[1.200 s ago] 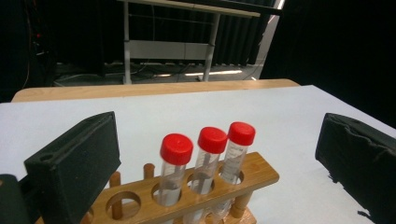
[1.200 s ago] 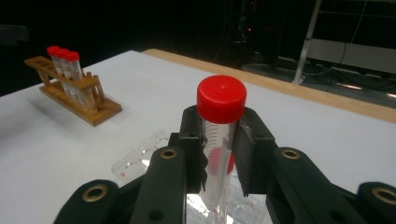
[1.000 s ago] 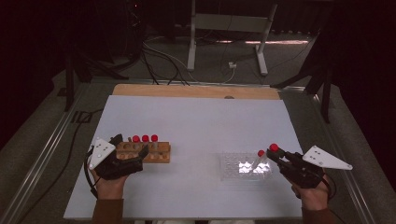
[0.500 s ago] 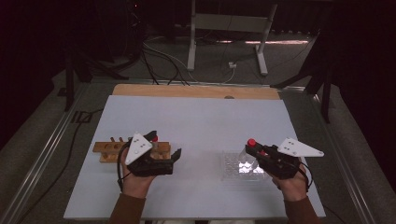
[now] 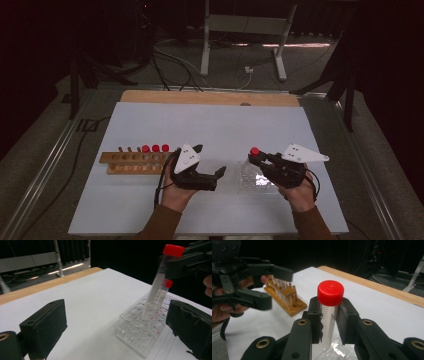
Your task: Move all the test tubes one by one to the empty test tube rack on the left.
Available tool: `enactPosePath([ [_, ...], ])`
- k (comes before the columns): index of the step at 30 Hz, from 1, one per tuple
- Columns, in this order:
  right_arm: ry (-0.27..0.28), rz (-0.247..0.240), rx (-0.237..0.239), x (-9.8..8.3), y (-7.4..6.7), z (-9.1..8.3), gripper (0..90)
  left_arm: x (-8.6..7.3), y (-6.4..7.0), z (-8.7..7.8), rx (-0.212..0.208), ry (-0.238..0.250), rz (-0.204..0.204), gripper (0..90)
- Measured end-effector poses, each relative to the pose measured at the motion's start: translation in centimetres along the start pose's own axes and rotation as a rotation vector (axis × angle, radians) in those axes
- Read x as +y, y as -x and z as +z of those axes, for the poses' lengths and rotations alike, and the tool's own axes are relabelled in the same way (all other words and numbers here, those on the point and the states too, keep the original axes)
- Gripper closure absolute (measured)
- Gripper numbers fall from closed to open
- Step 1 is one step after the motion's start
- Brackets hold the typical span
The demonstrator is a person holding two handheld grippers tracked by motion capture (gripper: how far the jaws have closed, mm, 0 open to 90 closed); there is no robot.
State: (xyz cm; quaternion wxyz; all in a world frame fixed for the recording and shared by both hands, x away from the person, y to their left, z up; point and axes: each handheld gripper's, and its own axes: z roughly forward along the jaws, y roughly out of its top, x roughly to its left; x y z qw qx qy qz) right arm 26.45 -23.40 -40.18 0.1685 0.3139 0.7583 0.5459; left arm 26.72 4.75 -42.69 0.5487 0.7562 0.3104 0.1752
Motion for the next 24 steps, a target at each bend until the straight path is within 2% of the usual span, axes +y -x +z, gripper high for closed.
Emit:
enactPosePath([
  [8, -0.008, -0.011, 0.026, 0.5, -0.6, 0.9, 74.0, 0.2, 1.3, 1.7, -0.035, -0.027, 0.033, 8.0],
  [16, -0.013, -0.017, 0.052, 1.0, -1.3, 1.8, 74.0, 0.4, 2.2, 2.4, -0.021, -0.028, 0.063, 18.6],
  [19, -0.015, -0.021, 0.063, 1.0, -1.6, 2.1, 74.1, 0.3, 2.4, 2.5, -0.021, -0.021, 0.074, 28.5],
  [24, -0.018, -0.020, 0.080, 1.0, -1.9, 2.4, 74.1, 0.2, 2.6, 2.5, -0.032, -0.014, 0.103, 50.5],
])
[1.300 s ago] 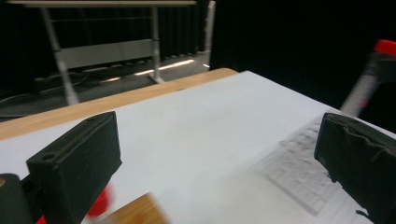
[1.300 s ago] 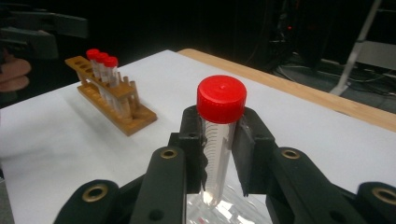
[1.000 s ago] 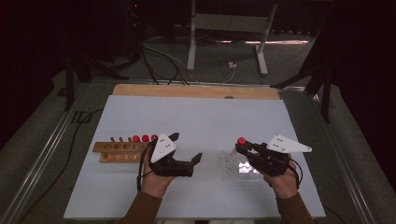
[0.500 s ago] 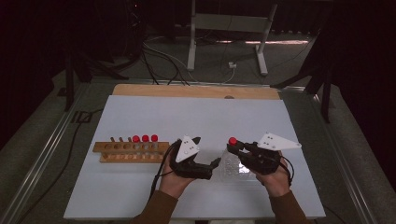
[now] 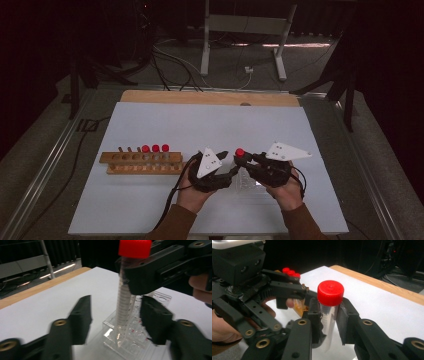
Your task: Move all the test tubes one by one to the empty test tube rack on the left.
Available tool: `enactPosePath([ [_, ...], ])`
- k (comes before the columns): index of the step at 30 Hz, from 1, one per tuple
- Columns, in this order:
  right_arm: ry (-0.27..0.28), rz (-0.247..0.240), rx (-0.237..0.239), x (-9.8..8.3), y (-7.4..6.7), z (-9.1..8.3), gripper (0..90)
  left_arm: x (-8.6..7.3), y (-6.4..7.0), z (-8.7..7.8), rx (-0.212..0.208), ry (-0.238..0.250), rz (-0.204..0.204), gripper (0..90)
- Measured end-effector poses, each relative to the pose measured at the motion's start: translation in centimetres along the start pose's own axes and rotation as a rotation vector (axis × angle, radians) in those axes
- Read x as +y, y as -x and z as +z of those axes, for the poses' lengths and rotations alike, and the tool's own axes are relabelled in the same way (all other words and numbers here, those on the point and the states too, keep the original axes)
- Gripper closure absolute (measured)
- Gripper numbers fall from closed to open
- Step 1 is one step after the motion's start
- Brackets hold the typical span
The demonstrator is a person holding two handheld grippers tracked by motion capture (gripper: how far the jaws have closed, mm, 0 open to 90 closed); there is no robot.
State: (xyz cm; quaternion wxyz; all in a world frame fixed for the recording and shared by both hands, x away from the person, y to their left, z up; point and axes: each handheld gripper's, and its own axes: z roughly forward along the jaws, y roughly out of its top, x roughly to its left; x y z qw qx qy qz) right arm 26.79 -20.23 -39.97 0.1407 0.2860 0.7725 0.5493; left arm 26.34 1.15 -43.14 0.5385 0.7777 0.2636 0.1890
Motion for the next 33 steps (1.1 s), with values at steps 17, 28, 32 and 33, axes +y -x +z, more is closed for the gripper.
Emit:
enactPosePath([
  [17, 0.031, 0.020, 0.019, -0.1, 0.2, -0.8, 48.0, -0.4, -0.4, -0.3, -0.010, -0.002, 0.019, 76.1],
  [28, 0.029, 0.035, -0.116, -0.9, 1.5, -2.9, 12.3, -1.2, -2.4, -2.7, 0.036, 0.015, -0.045, 76.2],
  [32, 0.027, 0.043, -0.161, -1.5, 2.0, -3.8, 5.4, -1.5, -3.1, -4.0, 0.062, 0.021, -0.062, 76.2],
  [33, 0.027, 0.047, -0.172, -1.6, 2.2, -4.0, 4.0, -1.5, -3.3, -4.3, 0.066, 0.021, -0.067, 76.2],
])
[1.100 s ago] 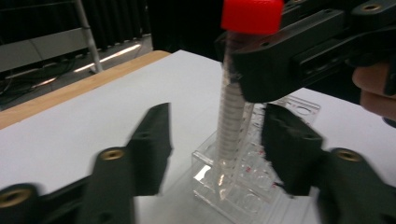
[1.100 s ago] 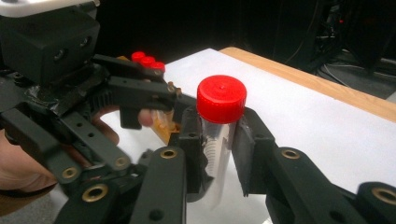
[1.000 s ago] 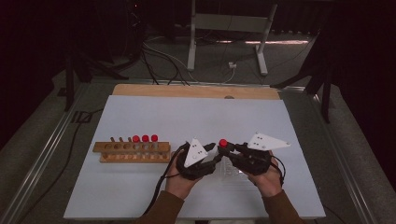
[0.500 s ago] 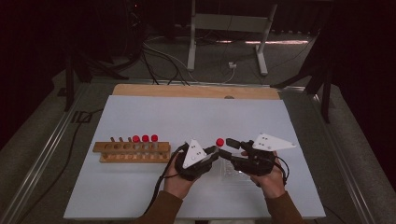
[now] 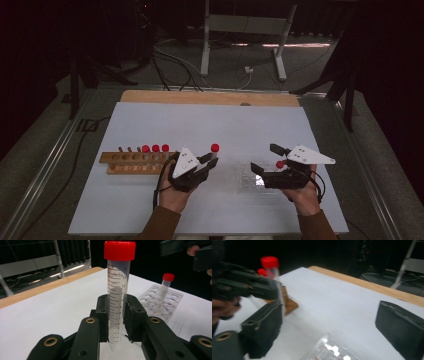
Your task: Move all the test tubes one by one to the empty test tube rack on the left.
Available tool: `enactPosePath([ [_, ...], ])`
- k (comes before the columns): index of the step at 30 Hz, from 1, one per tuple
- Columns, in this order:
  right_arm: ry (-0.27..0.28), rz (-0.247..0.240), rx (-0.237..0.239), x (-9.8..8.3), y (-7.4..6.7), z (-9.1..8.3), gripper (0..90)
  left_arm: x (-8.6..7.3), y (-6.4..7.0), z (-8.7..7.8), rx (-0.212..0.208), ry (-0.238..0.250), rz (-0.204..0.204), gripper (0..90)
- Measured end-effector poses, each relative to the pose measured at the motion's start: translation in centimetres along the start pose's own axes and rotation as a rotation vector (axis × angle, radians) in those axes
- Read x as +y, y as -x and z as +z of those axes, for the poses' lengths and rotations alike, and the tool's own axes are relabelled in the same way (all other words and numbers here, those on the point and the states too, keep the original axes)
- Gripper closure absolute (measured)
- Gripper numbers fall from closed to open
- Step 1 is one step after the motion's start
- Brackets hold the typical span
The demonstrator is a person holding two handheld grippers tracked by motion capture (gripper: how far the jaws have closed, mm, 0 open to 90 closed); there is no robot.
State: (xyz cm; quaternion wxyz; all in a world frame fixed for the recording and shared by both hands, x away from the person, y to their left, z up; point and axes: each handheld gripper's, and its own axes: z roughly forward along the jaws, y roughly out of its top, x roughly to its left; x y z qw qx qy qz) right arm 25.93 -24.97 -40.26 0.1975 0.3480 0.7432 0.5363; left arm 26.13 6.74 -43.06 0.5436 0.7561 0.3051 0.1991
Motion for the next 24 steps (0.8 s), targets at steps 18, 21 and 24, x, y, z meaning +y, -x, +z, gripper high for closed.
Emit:
enactPosePath([
  [18, 0.019, 0.032, -0.131, -1.5, 2.4, -3.6, 0.0, -0.5, -2.9, -4.3, 0.071, 0.035, -0.057, 76.2],
  [21, 0.032, 0.047, -0.142, -1.7, 2.7, -4.2, 0.0, -0.5, -3.4, -5.0, 0.086, 0.042, -0.059, 76.2],
  [24, 0.033, 0.057, -0.153, -1.9, 3.1, -4.5, 0.0, -0.4, -4.0, -5.8, 0.101, 0.057, -0.074, 76.2],
])
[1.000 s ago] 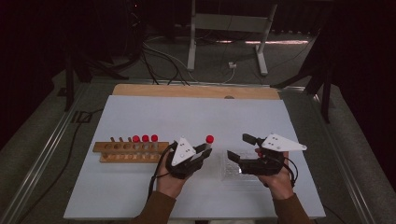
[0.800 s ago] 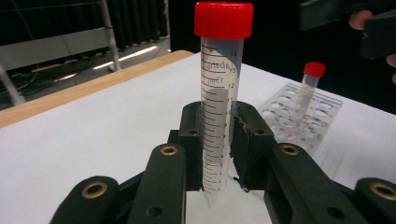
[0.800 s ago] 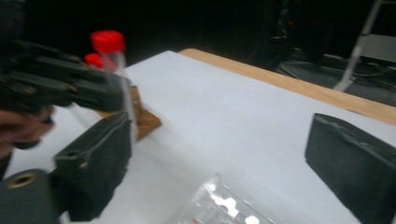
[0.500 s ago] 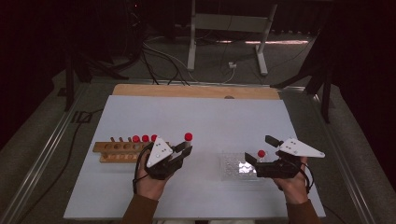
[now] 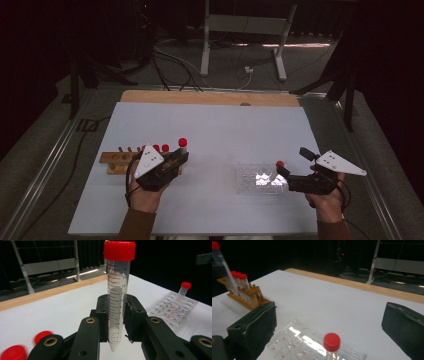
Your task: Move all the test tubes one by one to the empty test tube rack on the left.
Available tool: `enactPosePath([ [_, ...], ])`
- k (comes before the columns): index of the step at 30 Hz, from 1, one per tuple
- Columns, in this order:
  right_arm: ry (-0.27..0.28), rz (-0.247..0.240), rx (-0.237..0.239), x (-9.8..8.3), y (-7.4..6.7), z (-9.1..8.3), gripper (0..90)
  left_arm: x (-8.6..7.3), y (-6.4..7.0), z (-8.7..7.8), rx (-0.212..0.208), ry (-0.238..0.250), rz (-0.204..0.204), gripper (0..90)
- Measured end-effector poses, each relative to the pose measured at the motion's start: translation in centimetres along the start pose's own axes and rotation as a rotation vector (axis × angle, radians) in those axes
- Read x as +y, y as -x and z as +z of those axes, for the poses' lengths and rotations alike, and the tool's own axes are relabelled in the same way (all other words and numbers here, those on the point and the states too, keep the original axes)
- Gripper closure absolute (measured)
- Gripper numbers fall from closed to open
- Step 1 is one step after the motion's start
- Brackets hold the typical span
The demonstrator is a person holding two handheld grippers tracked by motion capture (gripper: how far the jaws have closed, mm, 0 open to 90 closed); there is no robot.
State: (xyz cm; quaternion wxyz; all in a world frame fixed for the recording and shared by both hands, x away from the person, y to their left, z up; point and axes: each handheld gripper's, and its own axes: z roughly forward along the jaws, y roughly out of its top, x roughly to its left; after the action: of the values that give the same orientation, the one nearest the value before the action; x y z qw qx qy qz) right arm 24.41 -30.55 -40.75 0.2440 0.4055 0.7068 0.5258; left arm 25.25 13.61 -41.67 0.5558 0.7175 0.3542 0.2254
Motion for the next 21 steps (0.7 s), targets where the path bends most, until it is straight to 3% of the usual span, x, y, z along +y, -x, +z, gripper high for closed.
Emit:
enactPosePath([
  [6, -0.008, 0.009, 0.000, -0.3, 0.3, 0.2, 0.0, 0.2, -1.5, -1.5, 0.026, 0.015, -0.030, 76.2],
  [21, -0.007, 0.016, 0.002, -0.5, 0.3, 0.4, 0.0, 0.5, -3.6, -3.9, 0.051, 0.015, -0.038, 76.1],
])
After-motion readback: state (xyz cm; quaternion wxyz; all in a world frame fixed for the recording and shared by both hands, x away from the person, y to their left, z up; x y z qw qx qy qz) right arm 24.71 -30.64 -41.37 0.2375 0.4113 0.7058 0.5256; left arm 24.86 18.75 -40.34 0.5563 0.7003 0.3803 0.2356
